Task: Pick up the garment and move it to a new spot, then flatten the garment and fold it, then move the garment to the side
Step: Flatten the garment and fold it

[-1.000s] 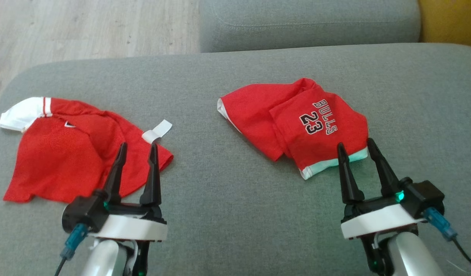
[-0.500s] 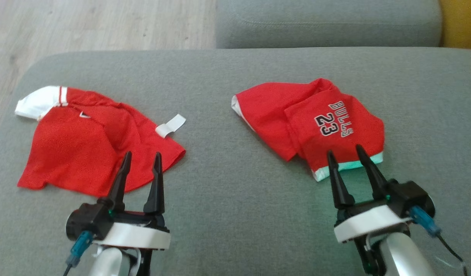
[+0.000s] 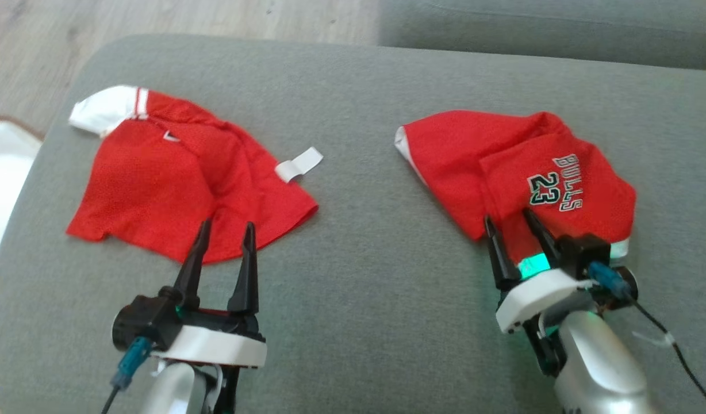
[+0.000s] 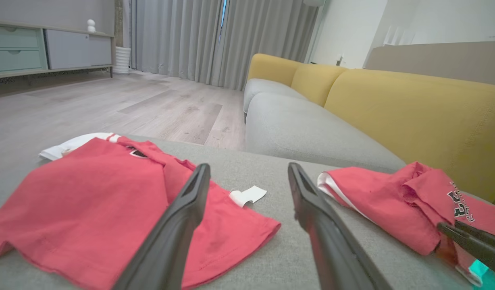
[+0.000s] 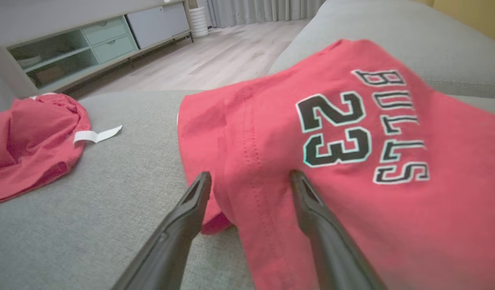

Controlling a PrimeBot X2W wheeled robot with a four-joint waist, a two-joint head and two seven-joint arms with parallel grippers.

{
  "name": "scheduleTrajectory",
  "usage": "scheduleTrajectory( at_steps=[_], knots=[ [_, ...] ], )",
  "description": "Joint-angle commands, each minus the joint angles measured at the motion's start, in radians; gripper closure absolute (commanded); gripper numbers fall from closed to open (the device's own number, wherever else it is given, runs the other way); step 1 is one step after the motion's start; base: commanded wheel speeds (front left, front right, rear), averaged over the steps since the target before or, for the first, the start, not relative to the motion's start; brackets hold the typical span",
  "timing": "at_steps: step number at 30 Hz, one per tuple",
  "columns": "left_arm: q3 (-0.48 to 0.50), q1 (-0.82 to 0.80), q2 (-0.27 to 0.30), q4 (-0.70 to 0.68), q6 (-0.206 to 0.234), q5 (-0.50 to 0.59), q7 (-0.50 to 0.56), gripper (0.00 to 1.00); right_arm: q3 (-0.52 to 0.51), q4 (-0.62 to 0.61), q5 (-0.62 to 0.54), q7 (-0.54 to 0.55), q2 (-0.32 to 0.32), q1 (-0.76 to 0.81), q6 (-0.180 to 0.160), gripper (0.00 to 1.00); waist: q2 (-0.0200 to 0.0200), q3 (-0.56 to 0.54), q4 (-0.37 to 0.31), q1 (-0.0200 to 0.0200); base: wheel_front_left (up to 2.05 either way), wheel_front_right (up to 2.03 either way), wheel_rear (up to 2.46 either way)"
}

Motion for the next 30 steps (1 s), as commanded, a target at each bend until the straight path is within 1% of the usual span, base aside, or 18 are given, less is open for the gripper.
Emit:
scheduleTrajectory(
  at_steps=[1,4,5,6,7,9,11,16,19,20,22,24,27,30],
  knots=[
    [0.026,-0.046,0.001,-0.027,-0.005,0.004,-0.009,0.0,0.015,0.005,-0.014,-0.008,-0.003,-0.053,0.005,0.0,0.0,0.013,0.019,-0.0001,0.0,0.0,0.0],
    [0.022,-0.051,0.0,-0.024,-0.005,0.003,-0.009,0.0,0.003,0.087,-0.006,-0.008,-0.003,-0.095,0.005,0.0,0.0,0.019,0.036,-0.0001,0.0,0.0,0.0],
    [0.022,-0.05,-0.001,-0.024,-0.005,0.001,-0.009,0.0,0.009,0.133,0.006,-0.009,-0.003,-0.12,0.005,0.03,0.0,0.02,0.041,-0.0001,0.0,0.0,0.0],
    [0.022,-0.05,-0.001,-0.025,-0.005,0.001,-0.009,0.0,0.011,0.15,0.004,-0.009,-0.003,-0.133,0.005,0.72,0.0,0.02,0.042,-0.0001,0.0,0.0,0.0],
    [0.023,-0.048,-0.002,-0.025,-0.006,0.002,-0.009,0.0,0.012,0.162,0.004,-0.01,-0.003,-0.143,0.005,1.0,0.0,0.019,0.043,-0.0001,0.0,0.0,0.0],
    [0.026,-0.045,-0.002,-0.024,-0.006,0.002,-0.009,0.0,0.023,0.152,0.019,-0.01,-0.003,-0.16,0.005,1.0,0.0,0.015,0.04,-0.0001,0.0,0.0,0.0],
    [0.032,-0.045,-0.002,-0.023,-0.006,0.003,-0.009,0.0,0.04,0.097,0.045,-0.011,-0.003,-0.168,0.005,1.0,0.0,0.012,0.033,-0.0001,0.0,0.0,0.0],
    [0.04,-0.039,-0.002,-0.024,-0.006,-0.004,-0.009,0.0,0.133,-0.092,0.145,-0.011,-0.003,-0.187,0.005,1.0,0.0,-0.009,0.004,-0.0001,0.0,0.0,0.0],
    [0.043,-0.032,-0.003,-0.026,-0.006,-0.011,-0.009,0.0,0.198,-0.227,0.223,-0.011,-0.003,-0.22,0.005,1.0,0.0,-0.022,-0.021,-0.0001,0.0,0.0,0.0],
    [0.046,-0.03,-0.003,-0.028,-0.006,-0.013,-0.009,0.0,0.211,-0.267,0.24,-0.011,-0.003,-0.231,0.005,1.0,0.0,-0.026,-0.031,-0.0001,0.0,0.0,0.0],
    [0.051,-0.026,-0.003,-0.032,-0.006,-0.014,-0.009,0.0,0.206,-0.324,0.266,-0.011,-0.003,-0.246,0.005,1.0,0.0,-0.03,-0.053,-0.0001,0.0,0.0,0.0],
    [0.055,-0.024,-0.003,-0.038,-0.006,-0.014,-0.009,0.0,0.19,-0.335,0.273,-0.011,-0.003,-0.247,0.005,1.0,0.0,-0.031,-0.073,-0.0001,0.0,0.0,0.0],
    [0.056,-0.025,-0.003,-0.042,-0.006,-0.014,-0.009,0.0,0.166,-0.314,0.27,-0.011,-0.009,-0.236,0.005,1.0,0.0,-0.029,-0.09,-0.0001,0.0,0.0,0.0],
    [0.052,-0.031,-0.003,-0.047,-0.006,-0.018,-0.009,0.0,0.139,-0.278,0.269,0.012,-0.068,-0.194,0.005,1.0,0.0,-0.023,-0.11,-0.0001,0.0,0.0,0.0]
  ],
)
